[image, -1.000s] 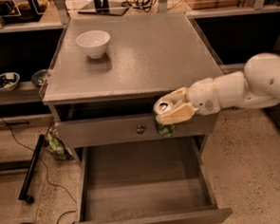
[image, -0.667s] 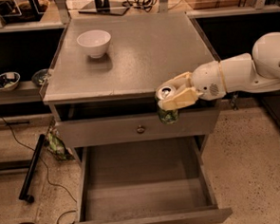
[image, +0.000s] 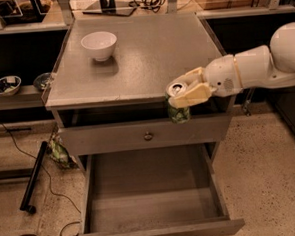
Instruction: Pick green can from middle drawer and place on counter
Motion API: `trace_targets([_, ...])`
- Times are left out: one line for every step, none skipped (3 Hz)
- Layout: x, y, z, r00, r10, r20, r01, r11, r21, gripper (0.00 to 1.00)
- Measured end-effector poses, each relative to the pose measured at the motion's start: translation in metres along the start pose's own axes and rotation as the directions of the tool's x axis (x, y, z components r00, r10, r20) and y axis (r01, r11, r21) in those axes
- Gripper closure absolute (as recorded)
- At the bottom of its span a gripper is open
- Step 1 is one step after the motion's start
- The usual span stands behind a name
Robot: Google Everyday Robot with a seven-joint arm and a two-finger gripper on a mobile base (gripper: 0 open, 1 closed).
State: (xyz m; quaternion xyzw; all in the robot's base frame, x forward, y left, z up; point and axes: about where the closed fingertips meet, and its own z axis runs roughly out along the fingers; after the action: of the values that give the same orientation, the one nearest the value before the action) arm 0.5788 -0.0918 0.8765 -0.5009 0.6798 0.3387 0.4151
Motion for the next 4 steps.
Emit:
trace_targets([-0.037, -0.02, -0.023, 1.0, -0.013, -0.01, 0.013, 0.9998, 0.018, 1.0])
trace_targets([-0.078, -0.041, -0.045, 0.999, -0.039, -0.008, 0.04, 0.9975, 0.058, 1.0])
trace_targets([-0.079, -0.043, -0.045, 0.999, -0.04, -0.009, 0.041, 0.9975, 0.057, 1.0])
trace_targets([-0.09, -0.058, -0.044, 0.999, -0.048, -0.015, 0.049, 0.9978, 0.046, 1.0])
